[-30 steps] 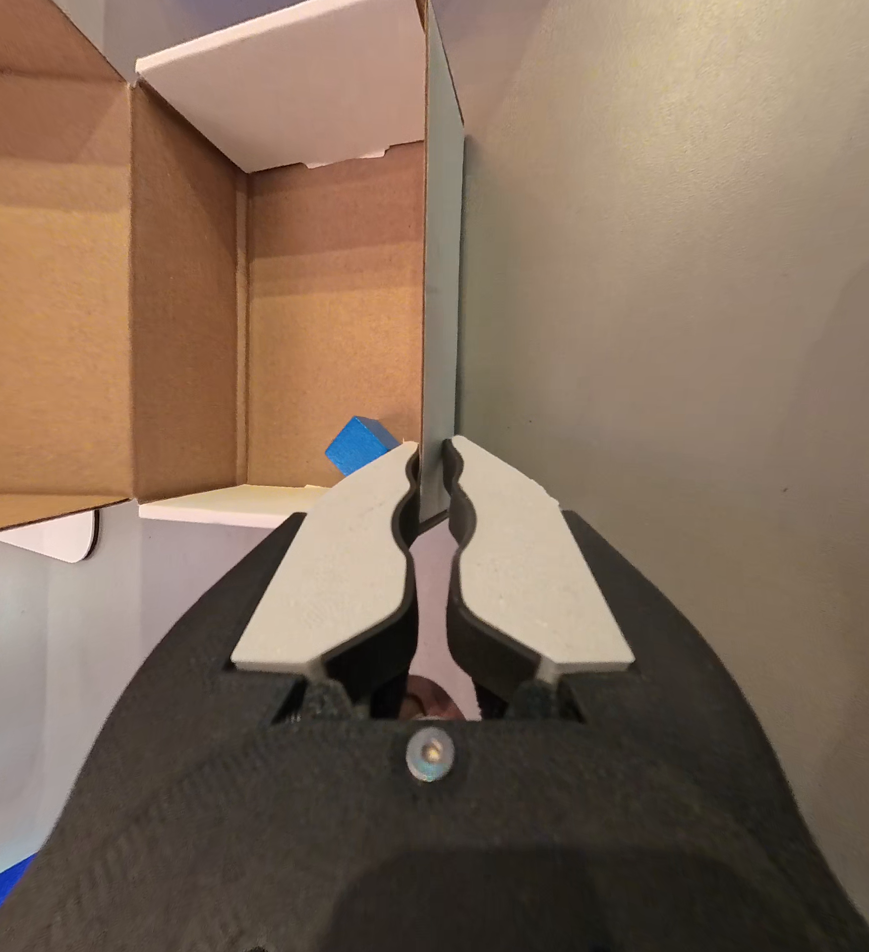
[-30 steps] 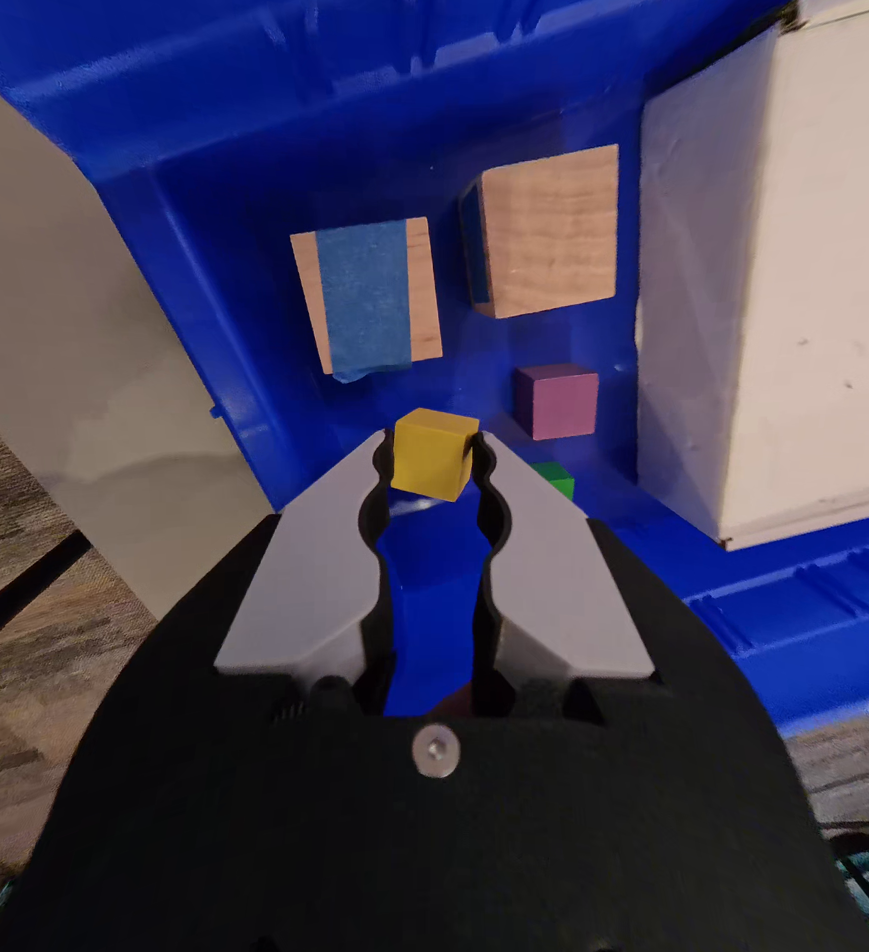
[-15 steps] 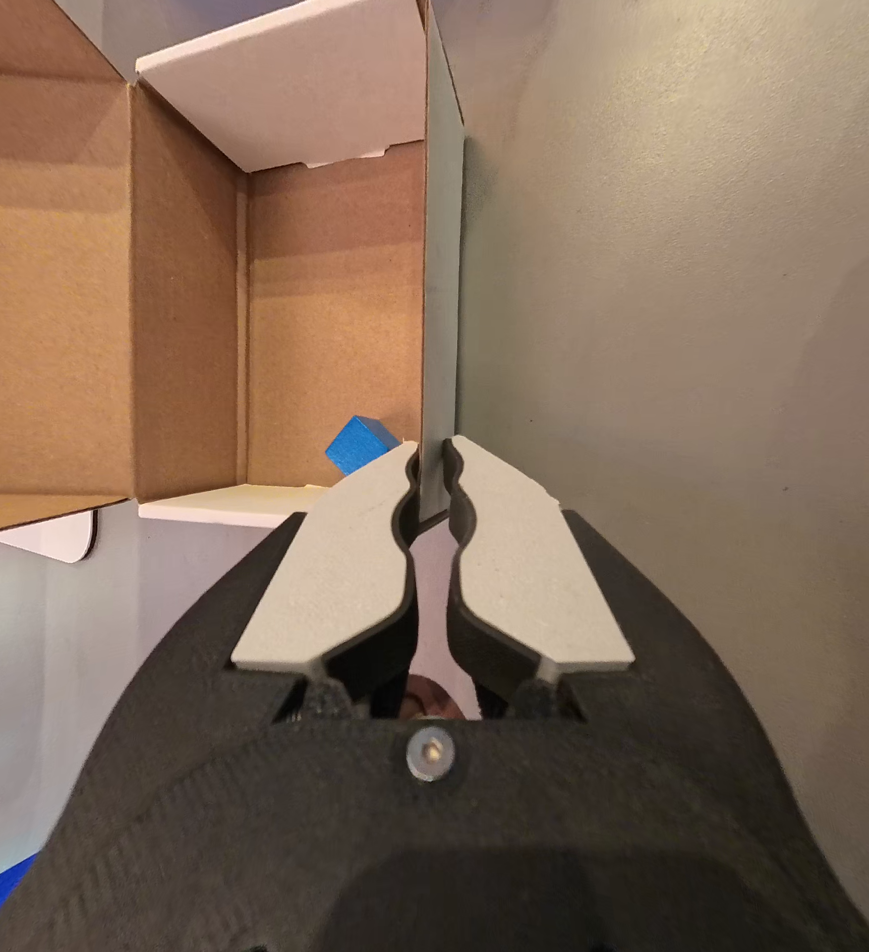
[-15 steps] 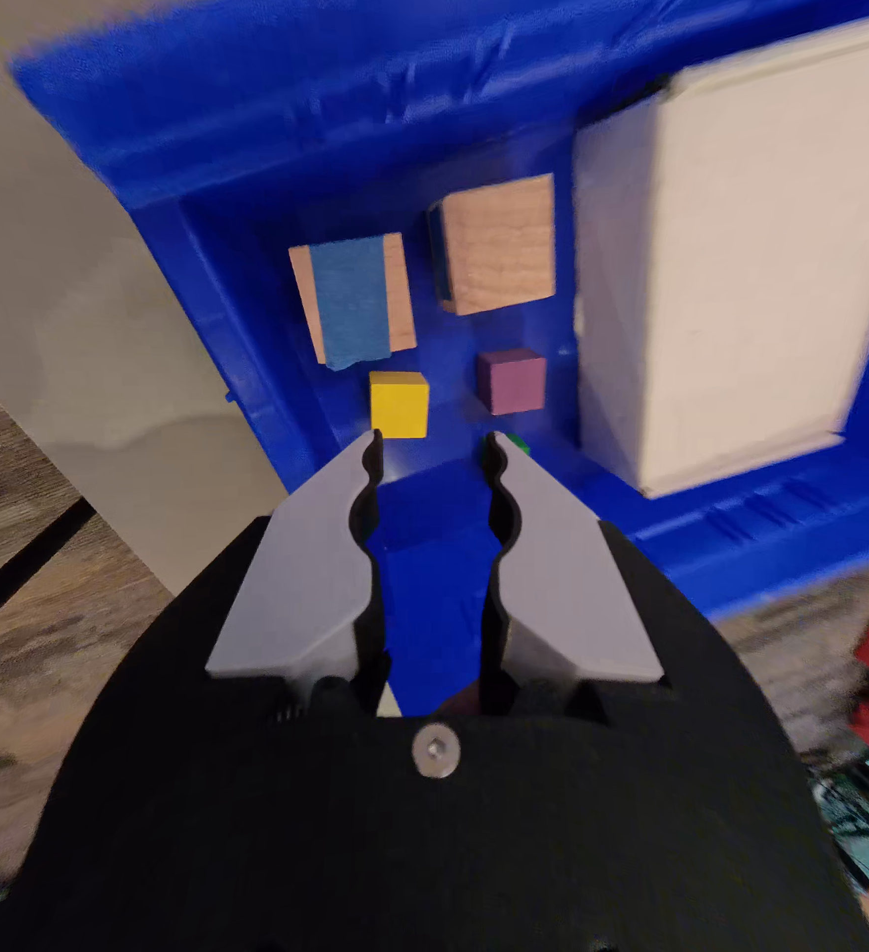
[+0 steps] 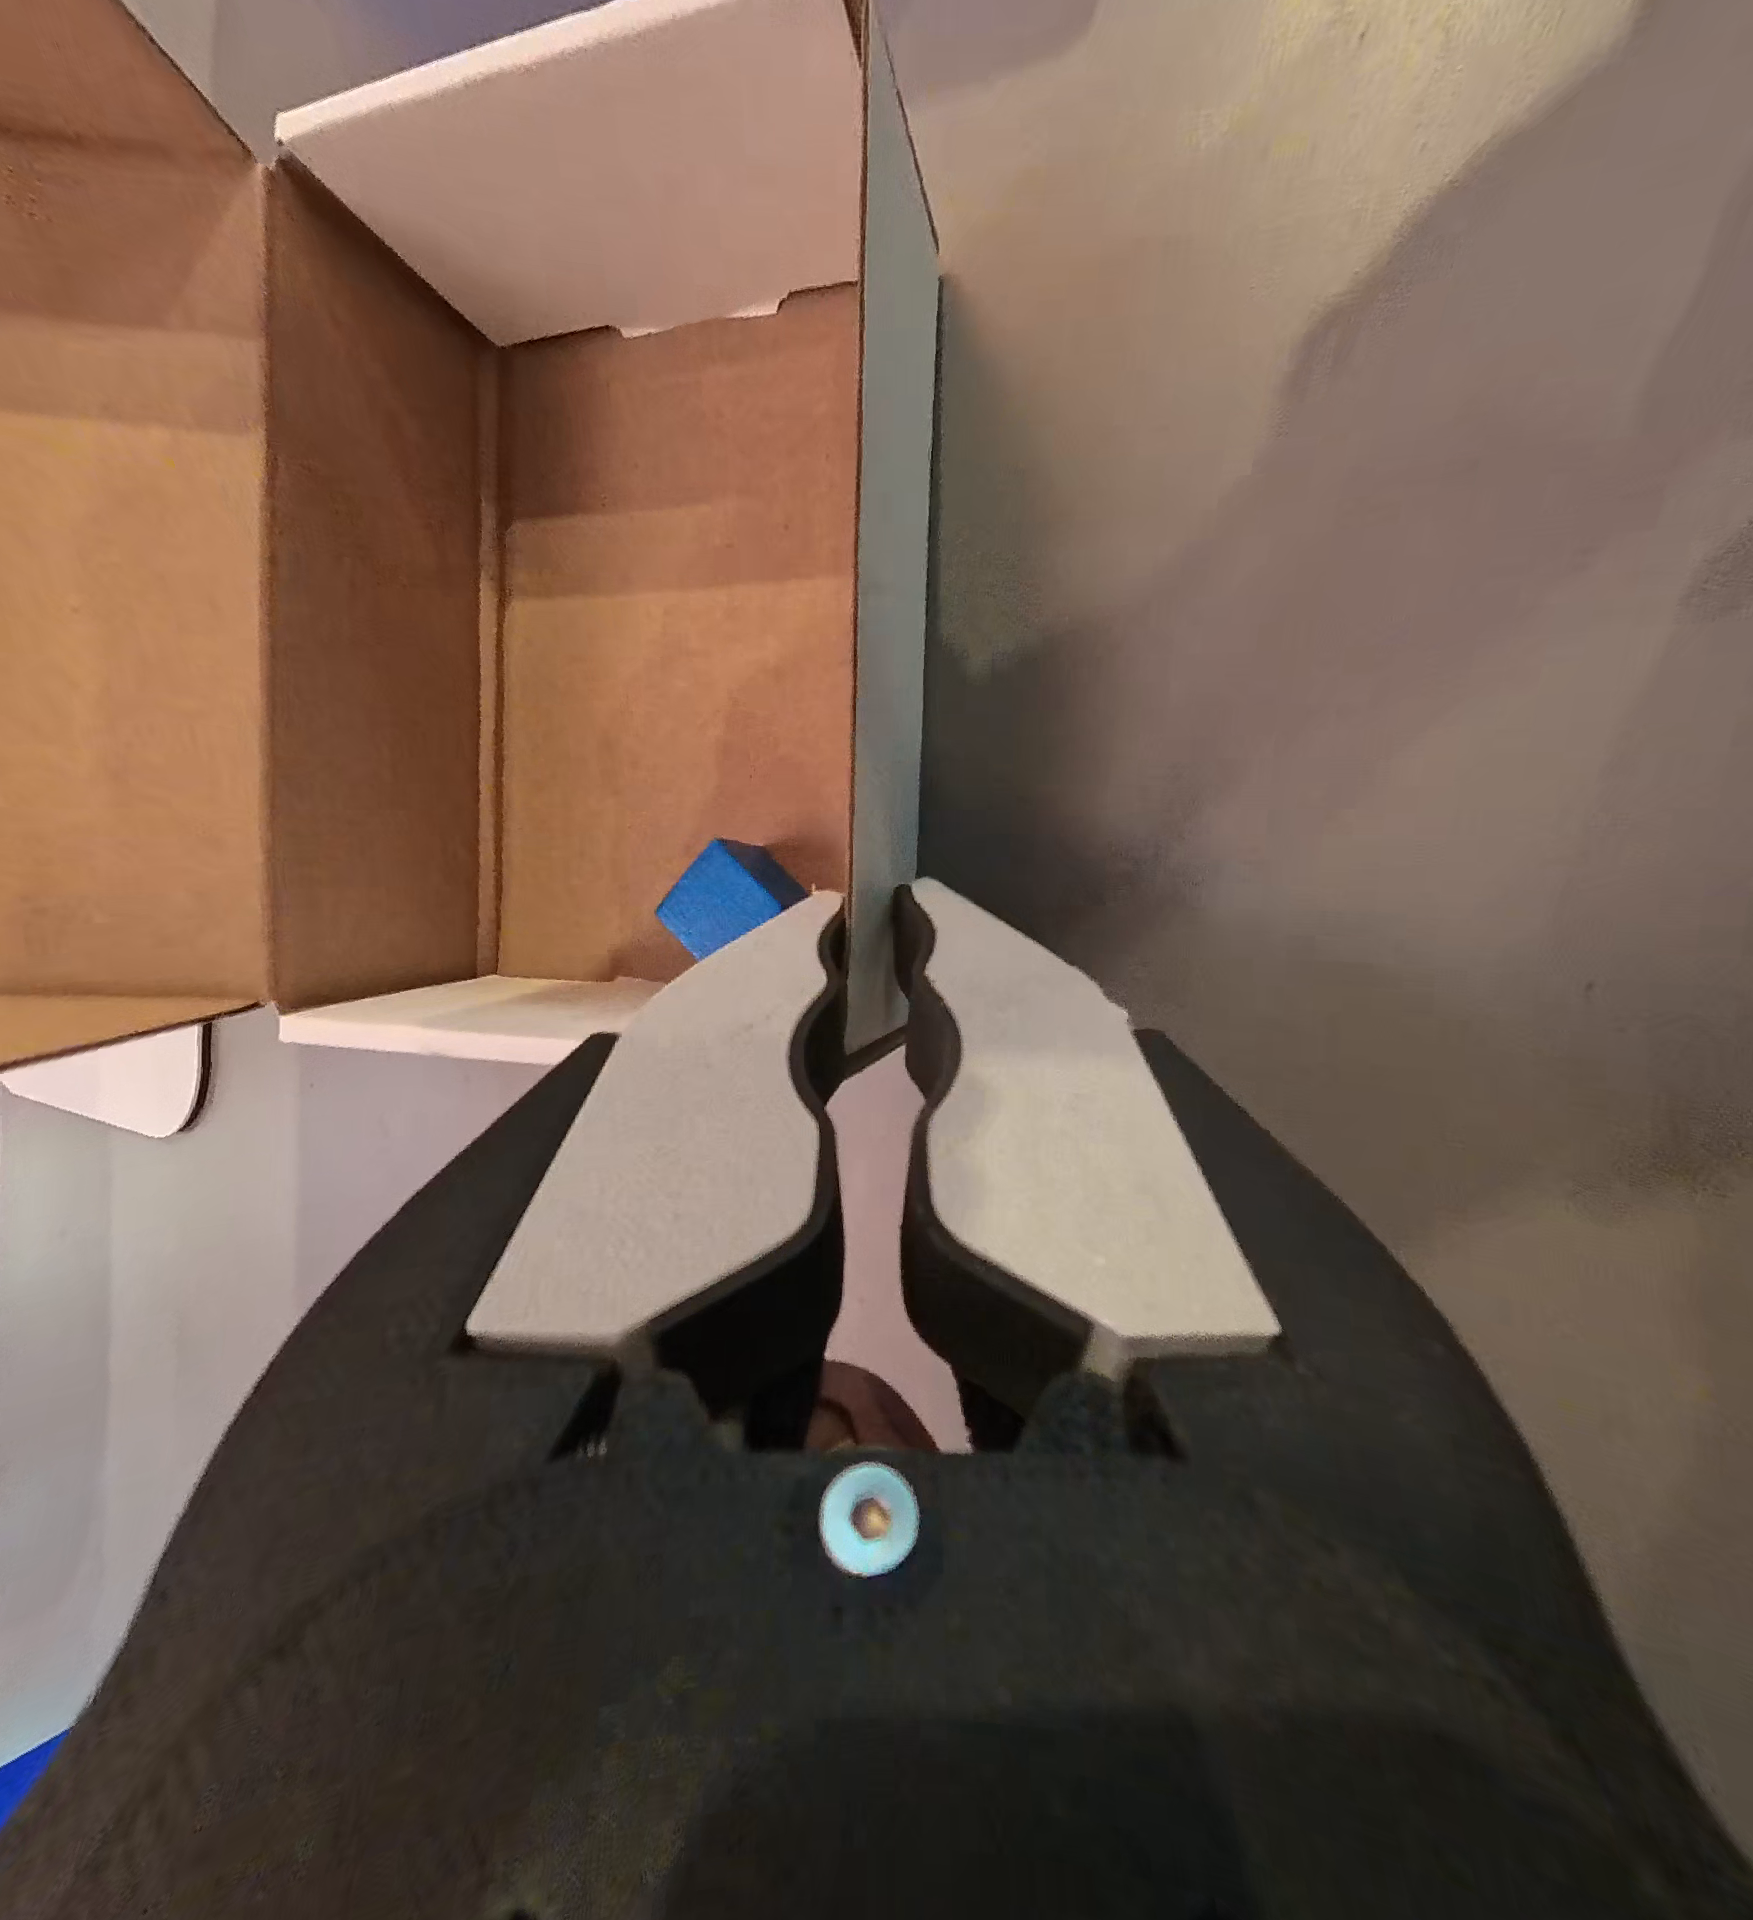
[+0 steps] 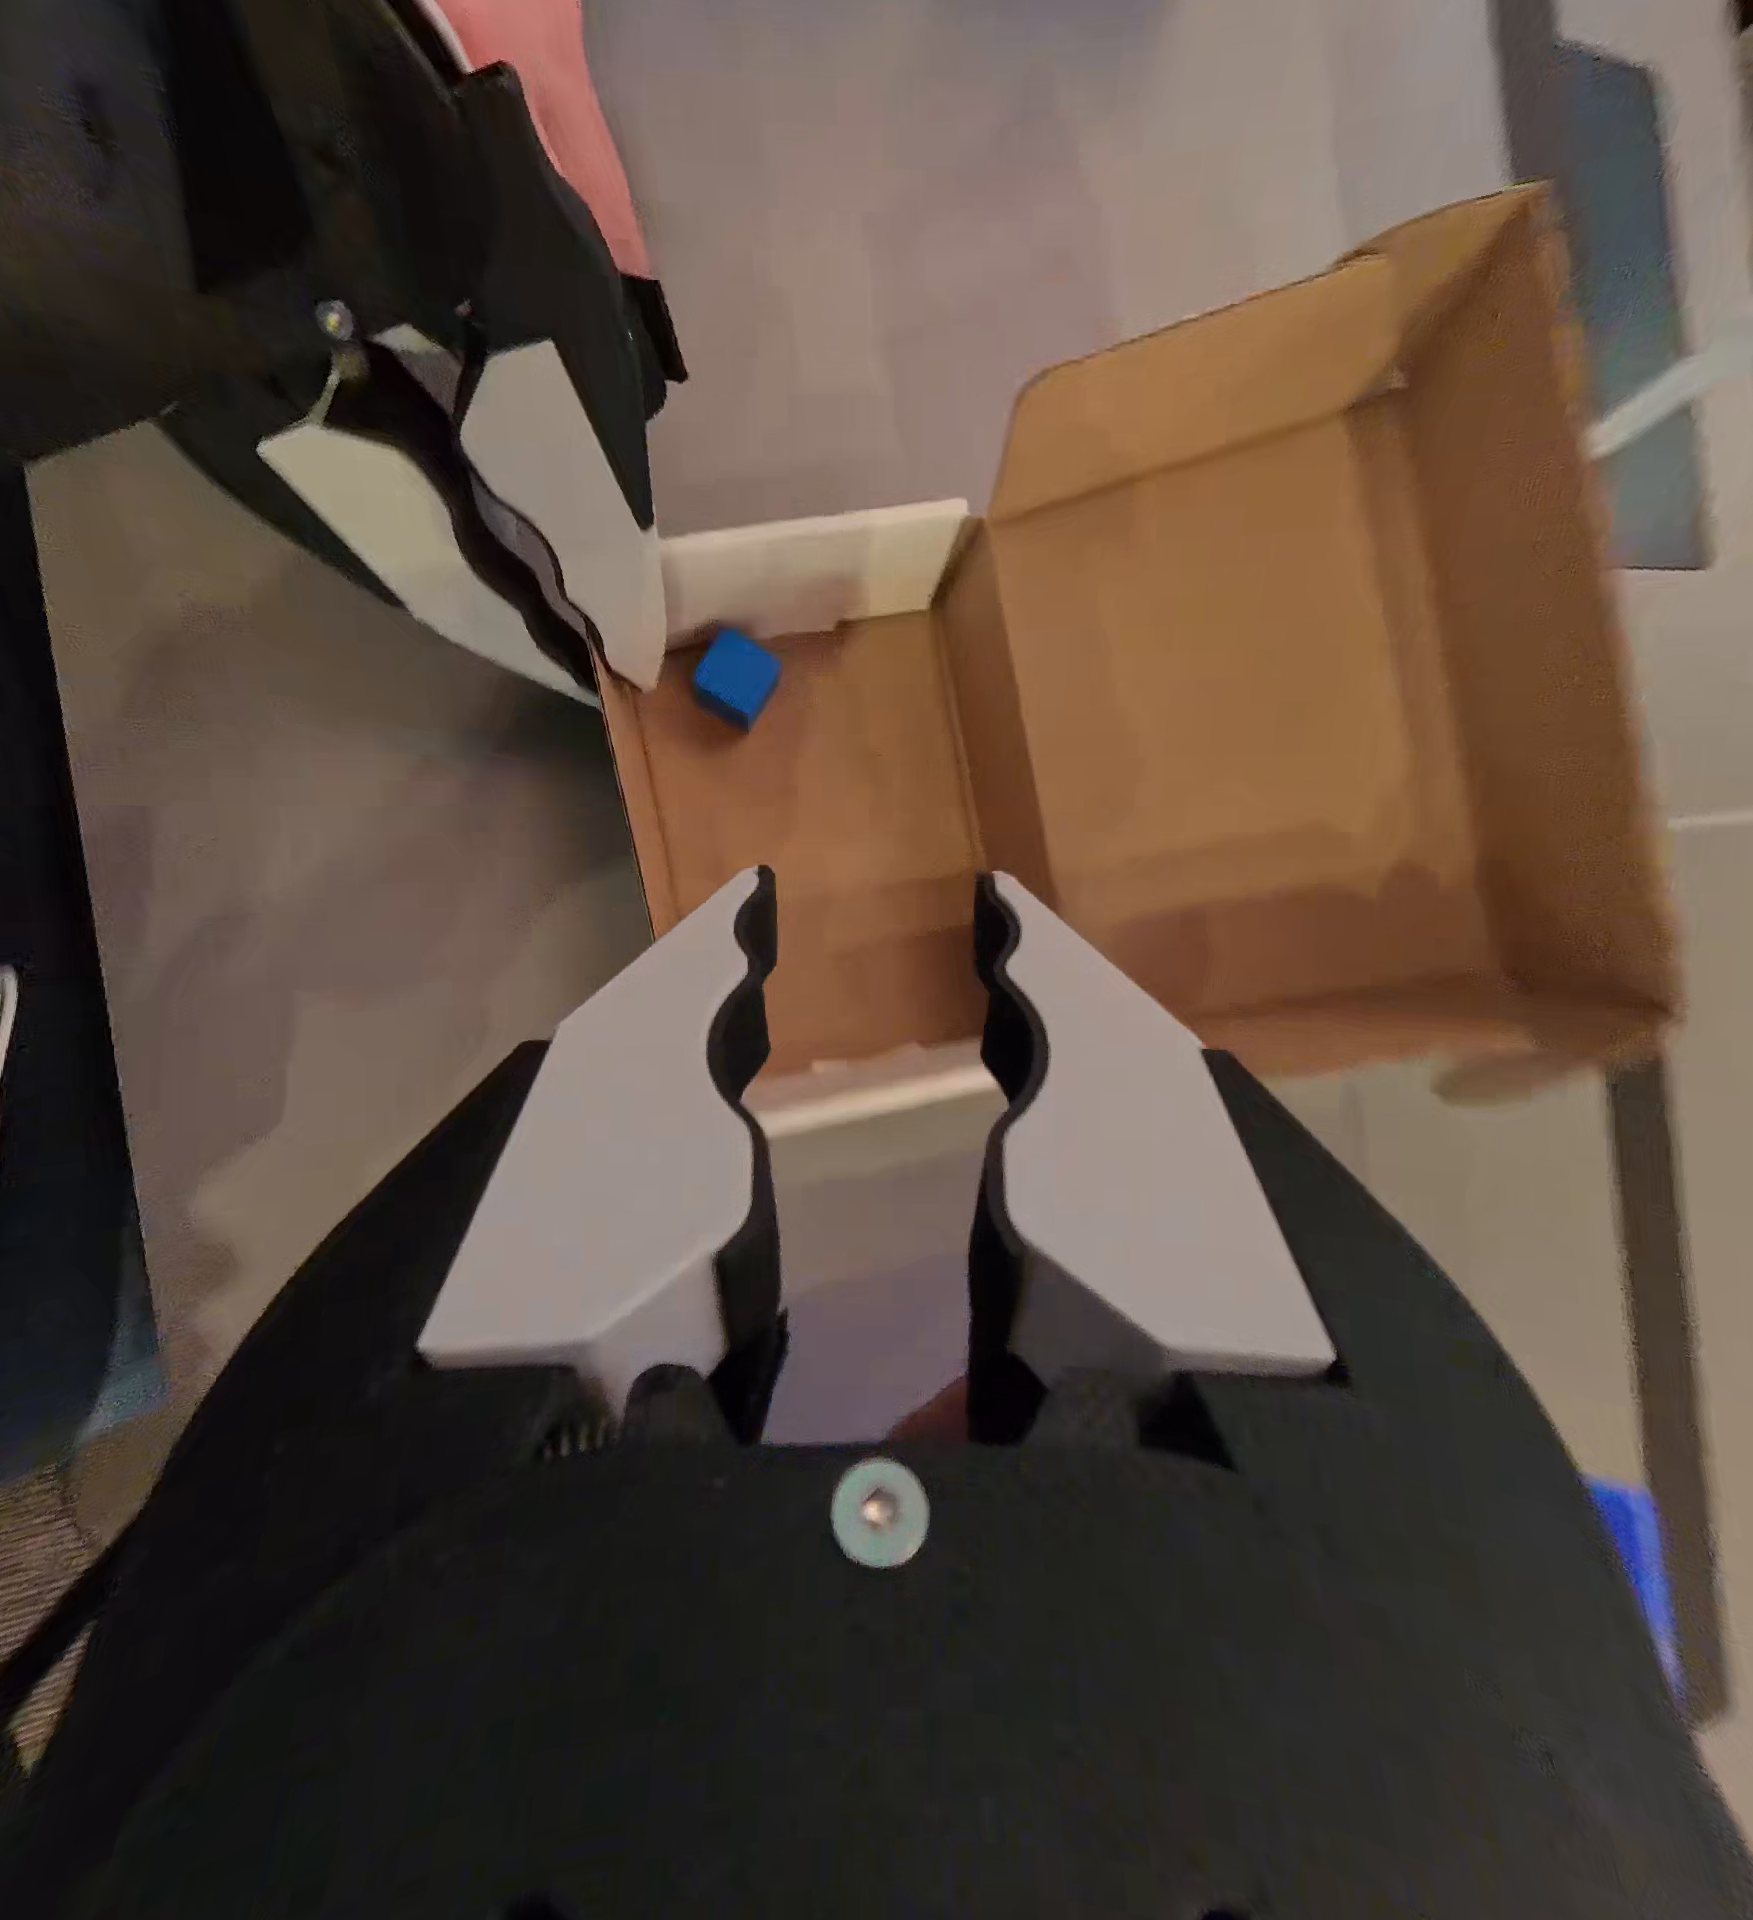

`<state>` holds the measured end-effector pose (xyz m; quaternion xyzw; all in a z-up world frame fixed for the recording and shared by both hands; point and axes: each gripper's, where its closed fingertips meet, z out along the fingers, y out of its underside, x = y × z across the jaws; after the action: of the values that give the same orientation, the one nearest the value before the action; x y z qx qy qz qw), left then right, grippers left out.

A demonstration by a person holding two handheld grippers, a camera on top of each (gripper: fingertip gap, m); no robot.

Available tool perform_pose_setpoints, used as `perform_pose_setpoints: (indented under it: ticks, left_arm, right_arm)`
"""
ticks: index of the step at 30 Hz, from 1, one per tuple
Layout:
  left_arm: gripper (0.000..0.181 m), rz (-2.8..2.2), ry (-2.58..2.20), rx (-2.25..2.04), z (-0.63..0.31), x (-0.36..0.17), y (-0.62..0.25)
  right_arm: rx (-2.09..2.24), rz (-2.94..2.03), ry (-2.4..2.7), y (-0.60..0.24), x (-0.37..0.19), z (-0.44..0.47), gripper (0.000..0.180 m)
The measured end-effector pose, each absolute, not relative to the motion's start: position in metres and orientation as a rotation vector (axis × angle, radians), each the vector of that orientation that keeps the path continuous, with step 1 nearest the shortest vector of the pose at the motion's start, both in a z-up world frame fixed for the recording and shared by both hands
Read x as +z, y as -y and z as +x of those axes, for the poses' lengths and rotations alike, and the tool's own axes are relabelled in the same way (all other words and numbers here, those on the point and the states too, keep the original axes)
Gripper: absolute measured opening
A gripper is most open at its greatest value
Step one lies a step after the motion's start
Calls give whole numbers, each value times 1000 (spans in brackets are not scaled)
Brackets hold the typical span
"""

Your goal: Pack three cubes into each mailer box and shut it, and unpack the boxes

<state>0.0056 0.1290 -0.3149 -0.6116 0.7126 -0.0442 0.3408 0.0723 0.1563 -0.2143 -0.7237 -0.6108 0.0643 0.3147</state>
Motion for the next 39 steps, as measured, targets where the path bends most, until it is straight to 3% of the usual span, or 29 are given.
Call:
perform_pose_setpoints:
  ticks: [6,11,18,22,32,39]
  left_arm:
    - [6,-1580,-1858,-103,6,-315,-129]
    - [6,-1566,-1865,-98,6,-315,-129]
    - [5,-1548,-1876,-77,7,-315,-128]
    - [6,-1552,-1868,-78,7,-315,-129]
    - [9,-1579,-1847,-97,6,-314,-132]
    - [7,-1633,-1838,-133,6,-315,-133]
  right_arm:
    - [296,-2034,1622,-160,-268,26,34]
    - [361,-2140,1544,-164,-285,10,27]
    - [356,-2261,1553,-164,-314,4,32]
    - [257,-2258,1574,-169,-326,6,21]
    - [269,-2193,1585,-177,-313,11,20]
    - [297,-2050,1561,-170,-247,41,20]
